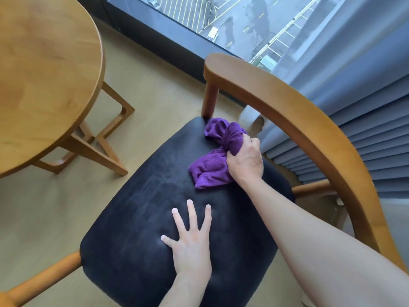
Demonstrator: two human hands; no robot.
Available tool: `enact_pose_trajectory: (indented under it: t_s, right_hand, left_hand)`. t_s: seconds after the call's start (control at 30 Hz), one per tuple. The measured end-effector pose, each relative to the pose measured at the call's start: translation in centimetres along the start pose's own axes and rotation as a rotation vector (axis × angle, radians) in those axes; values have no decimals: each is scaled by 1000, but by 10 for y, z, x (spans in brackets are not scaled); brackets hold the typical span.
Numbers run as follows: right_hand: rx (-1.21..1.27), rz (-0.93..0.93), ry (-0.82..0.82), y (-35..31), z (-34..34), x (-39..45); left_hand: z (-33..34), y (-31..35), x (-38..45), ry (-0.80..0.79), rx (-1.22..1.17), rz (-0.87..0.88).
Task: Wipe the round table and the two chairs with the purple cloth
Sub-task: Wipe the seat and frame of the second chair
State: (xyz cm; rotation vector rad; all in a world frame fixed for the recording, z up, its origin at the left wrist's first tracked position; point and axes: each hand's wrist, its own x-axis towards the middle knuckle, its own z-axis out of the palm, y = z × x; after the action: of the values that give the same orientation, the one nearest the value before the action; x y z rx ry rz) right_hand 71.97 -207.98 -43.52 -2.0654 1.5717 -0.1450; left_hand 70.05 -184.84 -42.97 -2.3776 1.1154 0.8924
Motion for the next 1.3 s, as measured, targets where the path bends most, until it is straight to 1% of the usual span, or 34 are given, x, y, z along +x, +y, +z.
enact_pose_trajectory:
  t_s: [0.23,0.3,0.4,0.43,0.47,0.5,0.57,0.6,0.63,0.67,0.73,0.8,0.83,0.9,1.0,1.03,1.1,1.13,1.17,1.23,1.3]
  right_hand:
    - [8,121,102,70,-24,-58]
    - [29,207,149,87,-29,-84]
    - [63,405,187,95,-26,-136]
    - [66,448,168,93,-23,-158]
    - [43,461,112,91,-20,-180]
    - [-24,425,20,88,-18,-200]
    - [-216,251,-221,84,-19,-229]
    - [-263,198,-311,84,-23,-231]
    - [-254,188,-338,84,-31,-226]
    - [-200,206,-289,85,-39,-214]
    - [-21,283,-83,86,-56,-181]
    - [115,390,101,92,-69,-152]
    - [129,441,125,97,-68,-147]
    - [112,555,61,103,-57,-160]
    - [113,682,-80,96,-25,-218]
    - [137,730,-138,91,-20,-234]
    - [263,835,-281,80,-24,-249]
    - [351,862,-347,75,-33,-249]
    - [450,868,-372,71,-48,-246]
    - [650,811,-325,62,-88,-240]
    - [791,675,-197,59,-133,-241]
  left_hand:
    - [-1,-6,1,25,-5,31]
    - [-2,-5,0,38,-9,27]
    - [-4,-3,-2,35,-13,24]
    - [-5,-2,-2,26,-17,25]
    - [-6,-2,-3,11,-18,26]
    - [-8,-1,-5,-4,-10,28]
    - [-13,0,-9,-16,39,39]
    - [-16,2,-11,-12,70,52]
    - [-20,5,-11,6,95,77]
    - [-25,10,-11,37,102,116]
    - [-33,22,-7,77,58,233]
    - [-36,35,-3,32,-7,333]
    - [-33,40,-1,7,-5,346]
    - [-24,46,1,17,80,324]
    - [-18,46,-1,41,141,314]
    - [-19,43,-2,42,169,336]
    - [-29,32,1,8,206,392]
    - [-38,26,3,-37,167,417]
    - [-50,21,2,-96,83,441]
    - [-76,17,-6,-171,-164,476]
    - [-98,21,-27,-177,-455,465]
